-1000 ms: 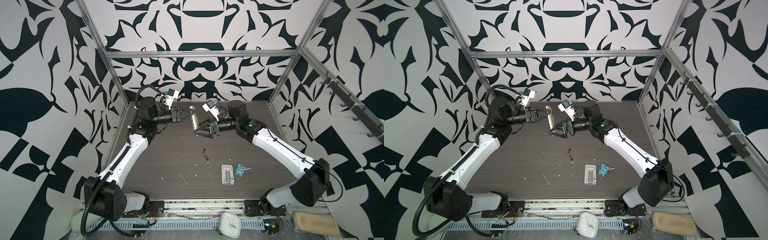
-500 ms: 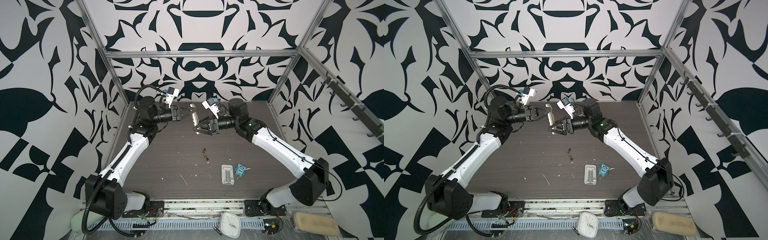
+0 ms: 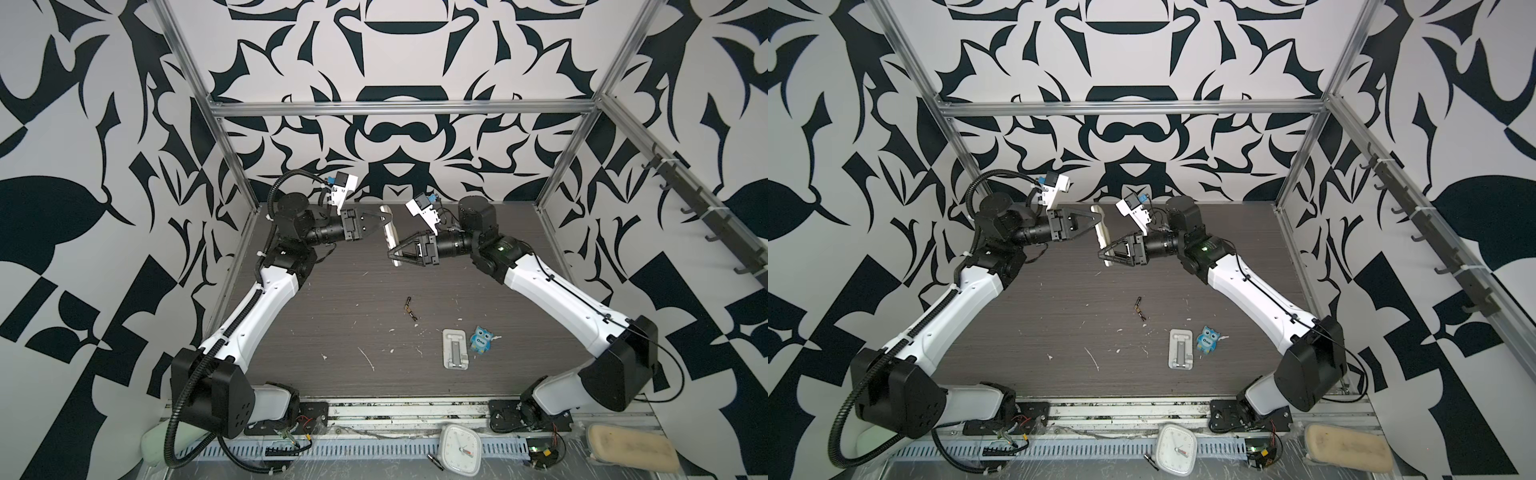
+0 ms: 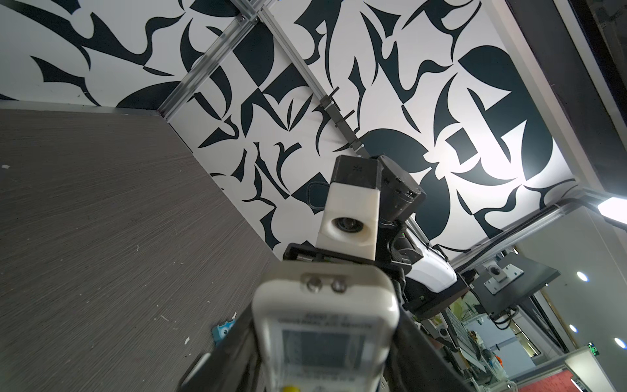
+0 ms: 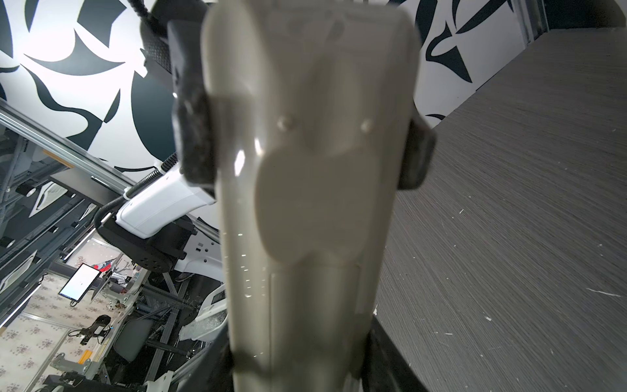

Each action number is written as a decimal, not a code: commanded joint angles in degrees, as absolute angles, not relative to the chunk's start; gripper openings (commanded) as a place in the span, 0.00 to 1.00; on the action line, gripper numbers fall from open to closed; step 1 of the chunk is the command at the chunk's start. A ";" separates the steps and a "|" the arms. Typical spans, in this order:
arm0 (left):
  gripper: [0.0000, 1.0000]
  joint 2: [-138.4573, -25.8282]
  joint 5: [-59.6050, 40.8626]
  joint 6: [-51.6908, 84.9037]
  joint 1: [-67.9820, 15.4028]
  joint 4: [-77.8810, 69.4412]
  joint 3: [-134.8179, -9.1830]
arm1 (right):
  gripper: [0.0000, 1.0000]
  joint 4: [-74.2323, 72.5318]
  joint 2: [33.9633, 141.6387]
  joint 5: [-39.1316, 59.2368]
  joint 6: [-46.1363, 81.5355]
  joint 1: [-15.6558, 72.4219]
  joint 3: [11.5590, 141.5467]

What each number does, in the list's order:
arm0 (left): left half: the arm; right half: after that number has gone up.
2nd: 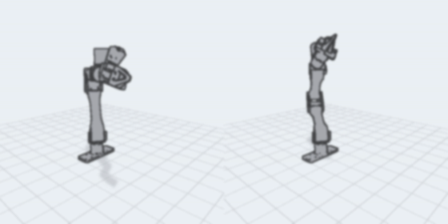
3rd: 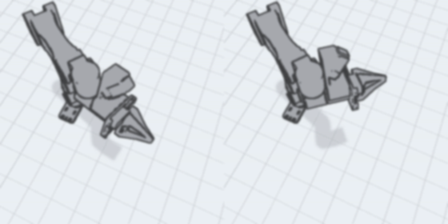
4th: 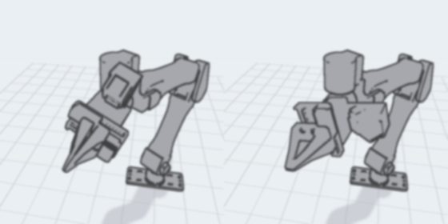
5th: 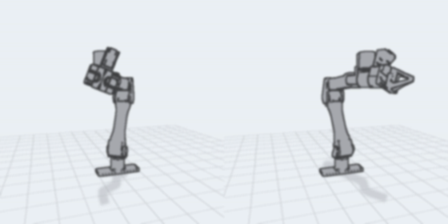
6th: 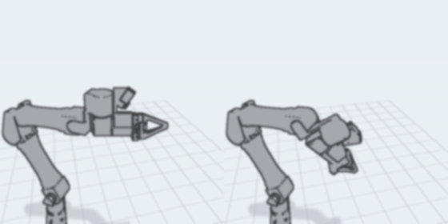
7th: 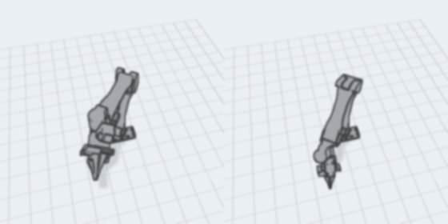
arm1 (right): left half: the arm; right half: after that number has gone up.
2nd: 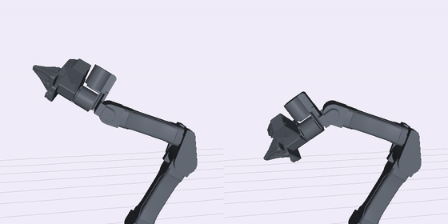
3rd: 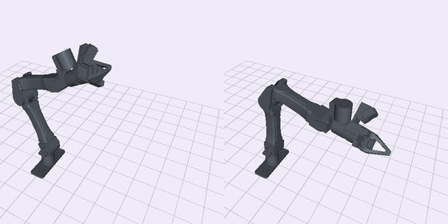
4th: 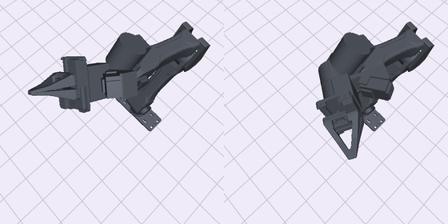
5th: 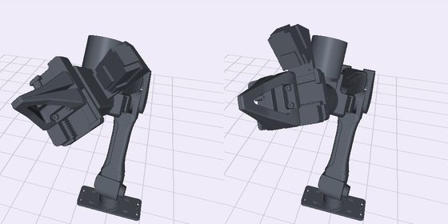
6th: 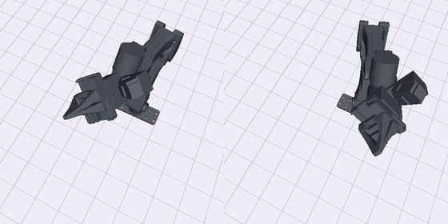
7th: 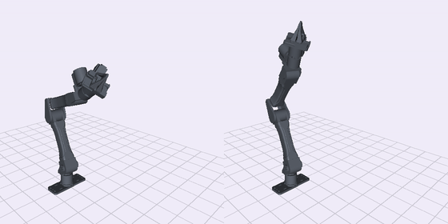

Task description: Load the batteries into the remote control

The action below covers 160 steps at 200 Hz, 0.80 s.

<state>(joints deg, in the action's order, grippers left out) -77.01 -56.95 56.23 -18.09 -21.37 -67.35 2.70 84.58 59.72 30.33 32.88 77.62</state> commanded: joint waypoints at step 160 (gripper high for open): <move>0.86 -70.09 -11.78 49.81 -32.16 9.56 -71.02 | 0.00 26.67 77.70 3.60 -6.03 38.58 81.31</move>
<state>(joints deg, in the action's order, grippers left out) -67.90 -17.93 49.50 -30.79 10.39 -71.18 29.74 78.63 8.38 -4.45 38.06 80.60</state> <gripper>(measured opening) 0.862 0.511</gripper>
